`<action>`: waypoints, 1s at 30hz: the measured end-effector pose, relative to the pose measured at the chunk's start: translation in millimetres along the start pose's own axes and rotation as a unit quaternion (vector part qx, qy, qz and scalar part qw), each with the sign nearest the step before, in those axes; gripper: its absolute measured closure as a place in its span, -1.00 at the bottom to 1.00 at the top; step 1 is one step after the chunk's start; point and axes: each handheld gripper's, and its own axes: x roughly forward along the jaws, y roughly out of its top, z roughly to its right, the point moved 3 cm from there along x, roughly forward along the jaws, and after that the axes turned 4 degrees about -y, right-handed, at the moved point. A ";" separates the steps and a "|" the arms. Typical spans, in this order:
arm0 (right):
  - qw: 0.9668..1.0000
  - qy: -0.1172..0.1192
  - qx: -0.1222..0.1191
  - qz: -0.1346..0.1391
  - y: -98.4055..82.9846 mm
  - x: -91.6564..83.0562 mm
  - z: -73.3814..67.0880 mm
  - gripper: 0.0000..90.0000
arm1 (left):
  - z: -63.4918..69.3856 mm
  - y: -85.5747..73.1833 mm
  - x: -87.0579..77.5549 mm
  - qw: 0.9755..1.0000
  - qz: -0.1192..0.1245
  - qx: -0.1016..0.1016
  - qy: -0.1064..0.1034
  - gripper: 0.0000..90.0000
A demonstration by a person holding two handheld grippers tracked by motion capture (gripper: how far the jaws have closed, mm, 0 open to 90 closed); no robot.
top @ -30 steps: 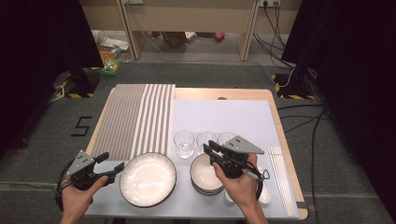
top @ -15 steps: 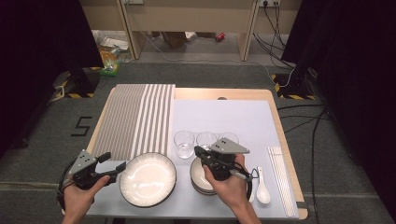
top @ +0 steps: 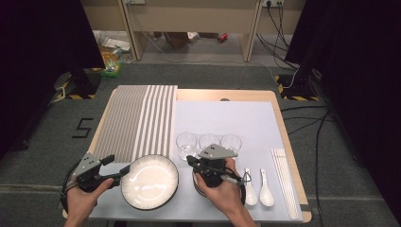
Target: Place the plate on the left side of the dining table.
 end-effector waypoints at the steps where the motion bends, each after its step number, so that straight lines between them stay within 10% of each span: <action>1: 1.000 0.001 -0.003 -0.002 -0.3 1.1 -1.5 1.00 | 0.2 -0.3 0.2 1.000 0.000 -0.003 -0.002 -0.50; 30: 0.992 0.025 -0.046 -0.115 -24.9 37.7 -48.2 1.00 | 3.3 -3.6 7.2 1.000 -0.014 -0.004 -0.012 -0.53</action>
